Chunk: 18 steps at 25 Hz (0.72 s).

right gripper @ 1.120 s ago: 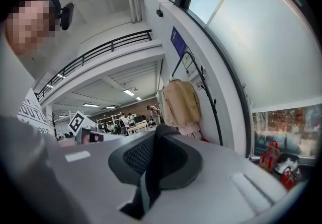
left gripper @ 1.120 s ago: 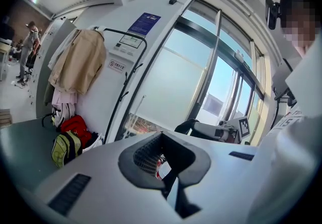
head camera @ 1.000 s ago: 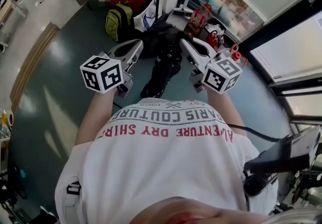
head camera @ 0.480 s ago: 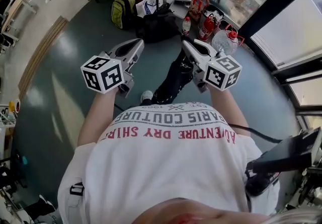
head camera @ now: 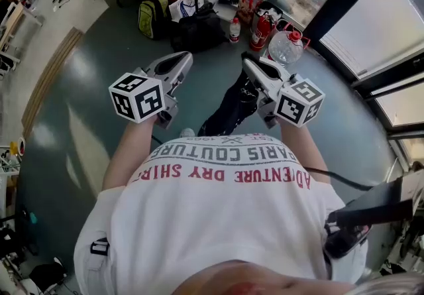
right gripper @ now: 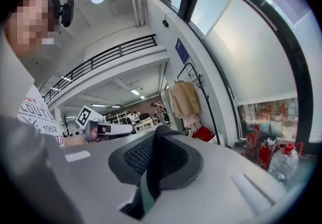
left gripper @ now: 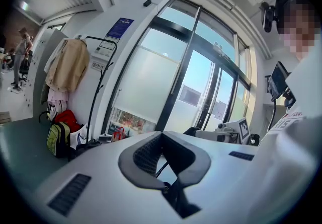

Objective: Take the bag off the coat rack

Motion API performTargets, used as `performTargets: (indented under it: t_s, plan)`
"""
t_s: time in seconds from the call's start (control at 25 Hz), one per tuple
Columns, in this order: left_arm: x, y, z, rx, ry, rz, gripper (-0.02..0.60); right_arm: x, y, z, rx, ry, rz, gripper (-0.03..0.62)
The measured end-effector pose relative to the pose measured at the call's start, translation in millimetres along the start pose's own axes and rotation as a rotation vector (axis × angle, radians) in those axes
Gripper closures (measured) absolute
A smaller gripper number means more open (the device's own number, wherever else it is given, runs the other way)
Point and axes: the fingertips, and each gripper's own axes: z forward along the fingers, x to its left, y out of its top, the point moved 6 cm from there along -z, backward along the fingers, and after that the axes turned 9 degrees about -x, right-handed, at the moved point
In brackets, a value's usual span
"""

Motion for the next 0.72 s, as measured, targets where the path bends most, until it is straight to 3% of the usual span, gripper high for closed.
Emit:
performTargets:
  t_s: [0.72]
  plan:
    - [-18.8,7.4,-18.6,-0.01,-0.017,0.037,0.58,14.2,6.3,4.8,-0.035,0.013,0.01,0.577]
